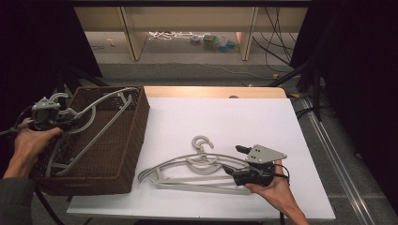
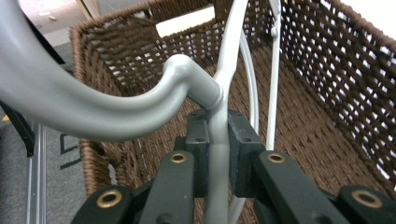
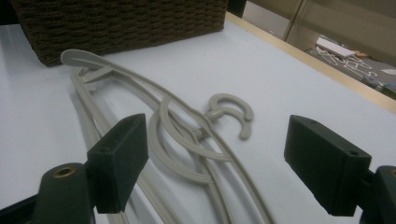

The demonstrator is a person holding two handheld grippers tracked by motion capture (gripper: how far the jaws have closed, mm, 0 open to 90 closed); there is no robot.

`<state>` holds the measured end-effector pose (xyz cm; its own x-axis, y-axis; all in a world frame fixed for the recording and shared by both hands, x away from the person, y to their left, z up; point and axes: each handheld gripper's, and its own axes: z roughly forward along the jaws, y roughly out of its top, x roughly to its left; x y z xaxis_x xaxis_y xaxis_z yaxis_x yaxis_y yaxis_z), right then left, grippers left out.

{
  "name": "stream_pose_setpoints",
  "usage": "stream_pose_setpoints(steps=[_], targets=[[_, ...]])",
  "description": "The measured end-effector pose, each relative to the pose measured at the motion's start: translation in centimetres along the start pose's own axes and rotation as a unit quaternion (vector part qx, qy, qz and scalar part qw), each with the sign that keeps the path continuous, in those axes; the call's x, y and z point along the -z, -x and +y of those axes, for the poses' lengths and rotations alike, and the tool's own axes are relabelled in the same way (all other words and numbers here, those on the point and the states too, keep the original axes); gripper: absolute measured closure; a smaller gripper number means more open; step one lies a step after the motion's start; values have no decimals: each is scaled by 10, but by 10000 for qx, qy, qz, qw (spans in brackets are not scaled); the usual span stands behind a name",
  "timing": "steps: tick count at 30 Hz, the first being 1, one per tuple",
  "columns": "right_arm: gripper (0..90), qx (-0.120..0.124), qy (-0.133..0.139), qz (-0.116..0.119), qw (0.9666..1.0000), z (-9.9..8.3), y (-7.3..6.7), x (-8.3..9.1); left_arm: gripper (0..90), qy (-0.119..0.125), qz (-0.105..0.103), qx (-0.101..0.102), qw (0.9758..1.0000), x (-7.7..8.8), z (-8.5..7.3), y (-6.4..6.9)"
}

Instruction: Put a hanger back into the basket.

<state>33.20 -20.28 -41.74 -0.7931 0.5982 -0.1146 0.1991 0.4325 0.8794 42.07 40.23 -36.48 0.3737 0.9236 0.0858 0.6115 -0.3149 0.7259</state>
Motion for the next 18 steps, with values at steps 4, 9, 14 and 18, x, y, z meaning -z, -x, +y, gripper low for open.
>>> stream_pose_setpoints(steps=[4, 9, 14, 18], targets=[[225, 10, 45, -32, 10000, -1, 0, -2, 807, -136, -38, -36, 9999, -7, -1, 2], [225, 24, -29, 1, 10000, -1, 0, -2, 806, -298, -52, 141, 9994, -14, 0, 7], [225, 22, -30, 21, 10000, -1, -1, -3, 805, -394, -62, 116, 9991, -24, -2, 10], [225, 19, -35, 25, 10000, -1, 0, -3, 803, -478, -49, 109, 9988, -38, -8, 12]])
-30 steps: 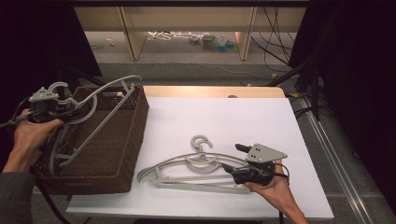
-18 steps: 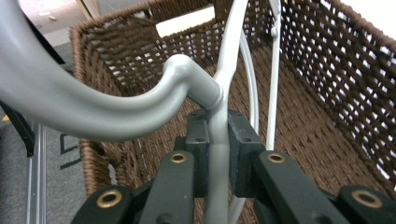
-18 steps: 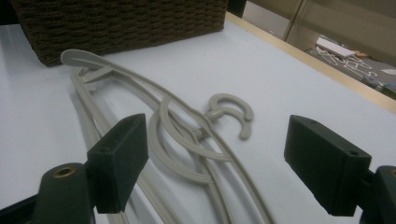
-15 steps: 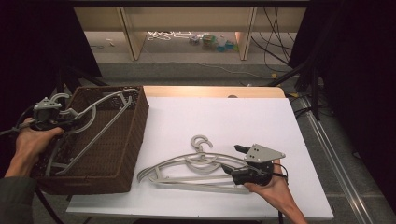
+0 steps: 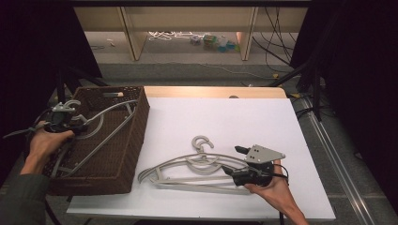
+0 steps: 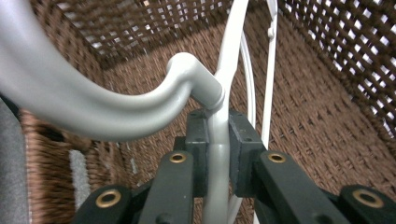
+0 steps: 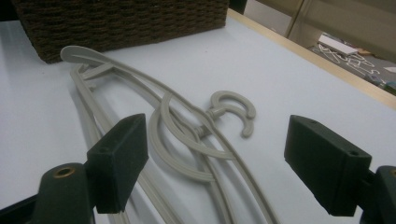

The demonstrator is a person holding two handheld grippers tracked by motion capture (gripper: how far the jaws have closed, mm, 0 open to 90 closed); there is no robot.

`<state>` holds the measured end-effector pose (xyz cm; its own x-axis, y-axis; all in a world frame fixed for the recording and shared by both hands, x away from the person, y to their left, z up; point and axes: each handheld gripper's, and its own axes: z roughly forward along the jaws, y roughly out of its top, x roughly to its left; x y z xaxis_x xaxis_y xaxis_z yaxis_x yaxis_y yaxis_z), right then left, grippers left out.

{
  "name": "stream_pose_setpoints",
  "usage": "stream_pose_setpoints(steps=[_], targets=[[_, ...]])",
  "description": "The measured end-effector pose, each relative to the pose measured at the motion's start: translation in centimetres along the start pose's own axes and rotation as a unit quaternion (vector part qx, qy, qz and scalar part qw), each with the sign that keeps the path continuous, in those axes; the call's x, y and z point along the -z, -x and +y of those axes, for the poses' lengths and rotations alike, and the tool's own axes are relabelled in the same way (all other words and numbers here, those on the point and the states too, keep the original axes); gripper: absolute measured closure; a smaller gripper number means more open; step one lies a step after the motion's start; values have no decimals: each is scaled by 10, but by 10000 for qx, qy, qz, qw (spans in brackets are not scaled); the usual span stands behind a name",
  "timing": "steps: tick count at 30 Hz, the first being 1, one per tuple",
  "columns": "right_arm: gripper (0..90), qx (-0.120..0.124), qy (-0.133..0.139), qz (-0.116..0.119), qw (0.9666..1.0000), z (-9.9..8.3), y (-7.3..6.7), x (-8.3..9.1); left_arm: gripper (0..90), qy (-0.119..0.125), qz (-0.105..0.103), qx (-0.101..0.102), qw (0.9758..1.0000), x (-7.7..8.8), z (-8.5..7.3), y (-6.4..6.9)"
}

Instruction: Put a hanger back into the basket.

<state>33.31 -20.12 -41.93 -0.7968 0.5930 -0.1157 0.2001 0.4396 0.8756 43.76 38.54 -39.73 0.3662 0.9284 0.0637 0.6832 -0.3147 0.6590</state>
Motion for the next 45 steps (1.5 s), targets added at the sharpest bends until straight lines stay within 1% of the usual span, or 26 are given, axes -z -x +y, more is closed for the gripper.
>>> stream_pose_setpoints(steps=[3, 5, 7, 9, 10, 11, 12, 13, 14, 15, 20, 22, 23, 24, 28, 29, 30, 32, 33, 35, 37, 38, 40, 42, 43, 45], targets=[[225, -3, 3, 4, 10000, 0, 0, 0, 799, -23, 19, -3, 10000, -3, -1, 1], [225, -3, 10, -15, 10000, -1, 0, -1, 795, -5, -127, -6, 9999, -11, -2, 2], [225, -23, -13, 9, 10000, -1, -1, -1, 792, 67, -12, 48, 10000, -15, -2, 2], [224, 6, -31, 5, 10000, -1, 0, -1, 735, -244, 239, 53, 9994, -12, -1, -2], [224, 15, -30, -1, 10000, -1, 0, -1, 693, -244, 239, 53, 9994, -12, -1, -2], [223, -3, -38, 4, 10000, -1, 0, -1, 652, -323, 382, 259, 9984, -10, -4, -6], [223, -3, -38, 4, 10000, -1, 0, -1, 655, -323, 382, 259, 9984, -10, -4, -6], [222, 2, -19, -6, 10000, -1, 0, -1, 653, -315, 342, 375, 9982, -6, -7, -9], [222, -3, -36, -11, 10000, -2, 1, -1, 641, -315, 342, 375, 9982, -6, -7, -9], [222, -14, -39, -11, 10000, -2, 1, -1, 619, -302, 415, 488, 9975, -2, -8, -11], [221, -15, -16, -20, 10000, -3, 0, -3, 573, -88, 455, 439, 9980, 7, -8, -9], [221, -22, -8, -28, 10000, -3, 0, -3, 533, -68, 417, 296, 9987, 12, -8, -4], [221, -20, -7, -40, 10000, -3, 0, -3, 519, -68, 417, 296, 9987, 12, -8, -4], [221, -16, -4, -48, 10000, -3, 0, -3, 502, 44, 382, 304, 9988, 16, -8, 1], [221, -36, -56, -37, 10000, -3, 1, -2, 451, 226, 309, 352, 9986, 24, -8, 5], [221, -32, -49, -31, 10000, -3, 0, -2, 402, 365, 159, 548, 9977, 30, -7, 9], [221, -32, -49, -31, 10000, -3, 0, -2, 388, 365, 159, 548, 9977, 30, -7, 9], [217, -33, 0, -44, 10000, -3, 1, -3, 373, 554, -84, 643, 9964, 36, -6, 15], [215, -38, -17, -40, 10000, -3, 1, -2, 359, 604, -128, 603, 9963, 40, -6, 19], [214, -55, -57, -32, 10000, -3, 1, -2, 343, 857, -183, 724, 9935, 44, -4, 30], [213, -61, -59, -33, 10000, -3, 1, -2, 316, 1087, -327, 786, 9904, 50, -2, 39], [213, -57, -53, -39, 10000, -3, 1, -2, 306, 1375, -445, 862, 9857, 55, -1, 49], [213, -65, -40, -25, 10000, -3, 1, -2, 291, 1564, -566, 825, 9826, 60, 1, 60], [213, -54, 0, -27, 10000, -3, 2, -3, 269, 1766, -800, 838, 9774, 65, 1, 72], [213, -54, 0, -27, 10000, -3, 2, -3, 264, 1766, -800, 838, 9774, 65, 1, 72], [212, -61, 28, -40, 10000, -5, 3, -3, 248, 2074, -1161, 849, 9676, 70, 1, 93]])
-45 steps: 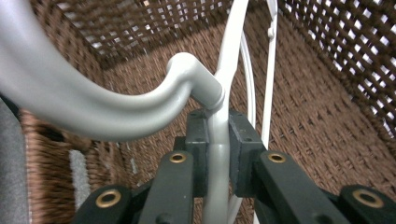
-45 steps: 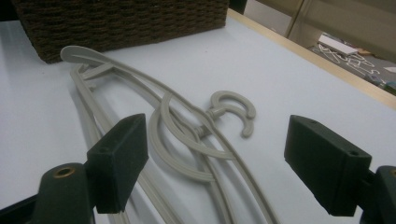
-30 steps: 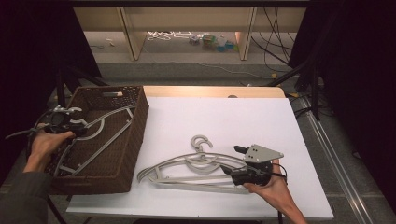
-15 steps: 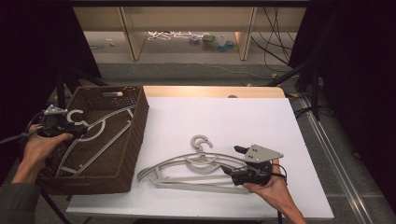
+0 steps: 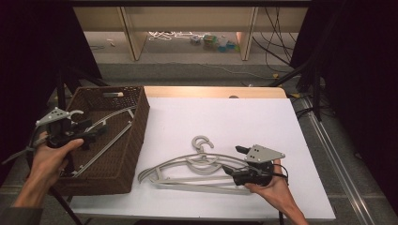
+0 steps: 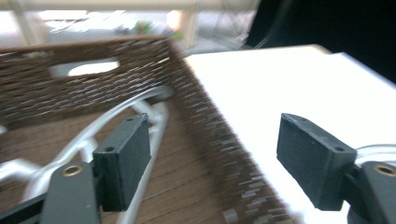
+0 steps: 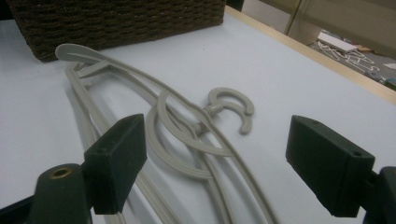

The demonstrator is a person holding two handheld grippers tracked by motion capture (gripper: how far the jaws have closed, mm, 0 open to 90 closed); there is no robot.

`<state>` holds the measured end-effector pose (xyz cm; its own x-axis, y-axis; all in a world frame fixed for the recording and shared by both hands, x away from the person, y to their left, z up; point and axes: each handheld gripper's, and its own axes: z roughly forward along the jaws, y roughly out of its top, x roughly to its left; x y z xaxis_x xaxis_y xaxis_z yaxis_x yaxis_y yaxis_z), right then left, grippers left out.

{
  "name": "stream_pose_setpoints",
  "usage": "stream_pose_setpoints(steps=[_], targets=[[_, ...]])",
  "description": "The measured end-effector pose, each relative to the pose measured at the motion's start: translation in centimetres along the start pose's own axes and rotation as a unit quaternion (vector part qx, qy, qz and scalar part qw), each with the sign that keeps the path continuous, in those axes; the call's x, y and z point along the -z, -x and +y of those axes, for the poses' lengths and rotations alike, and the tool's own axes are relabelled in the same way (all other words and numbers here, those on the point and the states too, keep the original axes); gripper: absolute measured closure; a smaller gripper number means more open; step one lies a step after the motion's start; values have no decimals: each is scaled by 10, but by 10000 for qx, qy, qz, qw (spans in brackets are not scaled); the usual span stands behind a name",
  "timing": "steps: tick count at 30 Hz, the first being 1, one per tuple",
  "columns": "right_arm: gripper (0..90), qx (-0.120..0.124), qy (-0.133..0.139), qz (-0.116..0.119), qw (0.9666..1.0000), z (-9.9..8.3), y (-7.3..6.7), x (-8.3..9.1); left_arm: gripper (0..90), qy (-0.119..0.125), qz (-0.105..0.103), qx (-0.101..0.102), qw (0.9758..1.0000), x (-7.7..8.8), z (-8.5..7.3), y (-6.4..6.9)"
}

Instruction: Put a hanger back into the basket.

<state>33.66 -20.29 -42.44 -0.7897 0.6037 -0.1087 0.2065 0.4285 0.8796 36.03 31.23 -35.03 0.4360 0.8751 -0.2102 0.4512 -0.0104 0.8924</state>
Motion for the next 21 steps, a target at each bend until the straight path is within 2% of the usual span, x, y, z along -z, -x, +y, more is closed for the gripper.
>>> stream_pose_setpoints(steps=[1, 2, 3, 4, 5, 6, 8, 10, 13, 14, 15, 16, 19, 21], targets=[[212, 0, 0, 0, 10000, 0, 0, 0, 239, 0, 0, 0, 10000, 0, 0, 0], [212, -54, 6, 20, 10000, -1, 1, 1, 226, 167, -145, -16, 9998, -1, -2, 14], [212, -54, 6, 20, 10000, -1, 1, 1, 214, 167, -145, -16, 9998, -1, -2, 14], [209, -95, 77, 3, 9999, -2, 2, 1, 212, 263, -320, -68, 9991, -3, -4, 27], [206, -120, 73, 1, 9999, -2, 3, 2, 211, 289, -386, -144, 9987, -5, -5, 33], [206, -120, 73, 1, 9999, -2, 3, 2, 202, 289, -386, -144, 9987, -5, -5, 33], [204, -189, 199, -36, 9996, -3, 4, 2, 185, 351, -452, -257, 9980, -8, -7, 44], [202, -238, 194, -31, 9995, -3, 4, 2, 186, 474, -606, -400, 9962, -13, -11, 58], [199, -246, 213, -5, 9995, -3, 3, 1, 186, 562, -719, -428, 9949, -15, -14, 66], [199, -250, 233, -8, 9994, -3, 2, 1, 186, 637, -807, -490, 9935, -17, -17, 73], [199, -250, 233, -8, 9994, -3, 2, 1, 184, 637, -807, -490, 9935, -17, -17, 73], [195, -292, 220, 1, 9993, -3, 2, 1, 183, 720, -794, -607, 9924, -19, -21, 79], [186, -334, 197, 9, 9992, -3, 1, 1, 176, 802, -816, -602, 9916, -21, -24, 84], [184, -361, 204, 23, 9991, -4, 1, 1, 175, 847, -876, -573, 9909, -26, -33, 91]])
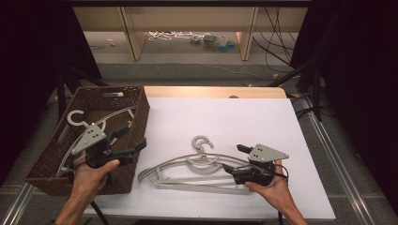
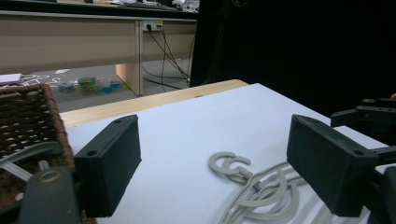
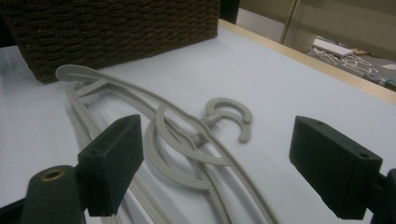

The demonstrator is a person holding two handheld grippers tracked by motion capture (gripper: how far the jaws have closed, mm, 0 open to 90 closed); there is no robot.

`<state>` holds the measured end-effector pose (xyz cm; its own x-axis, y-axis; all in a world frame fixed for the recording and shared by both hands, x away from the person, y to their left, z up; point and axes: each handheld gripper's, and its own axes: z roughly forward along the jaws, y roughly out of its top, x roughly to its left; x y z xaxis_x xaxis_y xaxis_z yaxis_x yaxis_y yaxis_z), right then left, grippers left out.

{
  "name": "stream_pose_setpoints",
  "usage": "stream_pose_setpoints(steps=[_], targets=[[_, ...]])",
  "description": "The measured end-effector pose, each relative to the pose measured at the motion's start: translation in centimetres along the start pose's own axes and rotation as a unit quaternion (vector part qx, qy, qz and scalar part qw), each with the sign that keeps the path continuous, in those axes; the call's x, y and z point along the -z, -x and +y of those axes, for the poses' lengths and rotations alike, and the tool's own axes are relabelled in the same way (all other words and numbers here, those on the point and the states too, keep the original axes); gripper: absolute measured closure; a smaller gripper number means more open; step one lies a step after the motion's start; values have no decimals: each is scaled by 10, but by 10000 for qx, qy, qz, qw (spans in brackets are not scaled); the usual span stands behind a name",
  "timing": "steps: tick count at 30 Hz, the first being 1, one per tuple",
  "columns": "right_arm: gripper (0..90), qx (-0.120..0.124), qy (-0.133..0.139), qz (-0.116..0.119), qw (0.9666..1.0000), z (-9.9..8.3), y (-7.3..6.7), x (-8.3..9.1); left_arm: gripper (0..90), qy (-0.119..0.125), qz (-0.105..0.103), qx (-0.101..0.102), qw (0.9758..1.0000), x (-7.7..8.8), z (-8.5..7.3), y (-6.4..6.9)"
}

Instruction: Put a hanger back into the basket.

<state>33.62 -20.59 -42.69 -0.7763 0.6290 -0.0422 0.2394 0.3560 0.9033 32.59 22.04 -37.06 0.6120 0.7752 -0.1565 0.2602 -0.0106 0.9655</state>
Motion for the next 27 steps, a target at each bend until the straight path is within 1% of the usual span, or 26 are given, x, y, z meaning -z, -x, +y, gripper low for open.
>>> stream_pose_setpoints(steps=[2, 3, 4, 5, 6, 7, 8, 9, 10, 11, 12, 13, 14, 15, 16, 17, 20, 21, 24, 26, 27], targets=[[182, -7, 11, -23, 10000, 0, 0, 0, 176, 4, -22, -33, 10000, -1, -3, 2], [176, -37, 17, -1, 10000, -1, 0, 0, 177, 42, -86, 14, 10000, -3, -8, 6], [176, -27, 36, -13, 10000, -1, 0, 0, 177, 42, -86, 14, 10000, -3, -8, 6], [174, 34, 76, -50, 10000, -2, 2, 0, 178, 67, -105, 1, 9999, -4, -10, 8], [174, 25, 77, -43, 10000, -2, 2, 0, 179, 97, -126, -100, 9998, -6, -14, 13], [174, -46, 41, -19, 10000, -2, 1, 0, 179, 97, -126, -100, 9998, -6, -14, 13], [174, -46, 41, -19, 10000, -2, 1, 0, 179, 106, -112, -212, 9997, -7, -16, 15], [174, -46, 47, -26, 10000, -1, 1, -1, 180, 91, -108, -306, 9994, -9, -23, 20], [174, -44, 83, -40, 9999, -1, 0, -1, 180, 91, -108, -306, 9994, -9, -23, 20], [174, -44, 83, -40, 9999, -1, 0, -1, 180, 80, -169, -302, 9994, -9, -25, 21], [174, -37, 59, -18, 10000, -1, 0, -1, 178, 124, -188, -281, 9994, -10, -28, 22], [174, -37, 59, -18, 10000, -1, 0, -1, 178, 99, -143, -273, 9995, -10, -29, 23], [174, -39, 51, -19, 10000, -1, 0, -1, 178, 123, -189, -262, 9994, -10, -31, 24], [173, -78, 66, 50, 9999, -2, 1, -2, 177, 95, -140, -275, 9995, -10, -33, 25], [173, -83, 76, 26, 9999, -2, 1, -2, 175, 101, -116, -291, 9995, -10, -35, 26], [172, -56, 59, -30, 10000, -2, 1, -1, 173, 105, -139, -318, 9993, -10, -36, 26], [172, -58, 71, -22, 10000, -3, 0, -3, 167, 80, -150, -338, 9993, -11, -40, 27], [171, -47, 29, 13, 10000, -3, 0, -3, 167, 72, -115, -305, 9994, -11, -44, 27], [172, -32, 13, 38, 10000, -2, 0, -2, 167, 11, -126, -185, 9997, -9, -50, 27], [170, -19, -5, 50, 10000, -3, 0, -3, 167, 6, -73, -195, 9998, -6, -55, 28], [168, 31, 22, -12, 10000, -4, 2, -4, 167, -15, -61, -209, 9998, -5, -58, 29]])
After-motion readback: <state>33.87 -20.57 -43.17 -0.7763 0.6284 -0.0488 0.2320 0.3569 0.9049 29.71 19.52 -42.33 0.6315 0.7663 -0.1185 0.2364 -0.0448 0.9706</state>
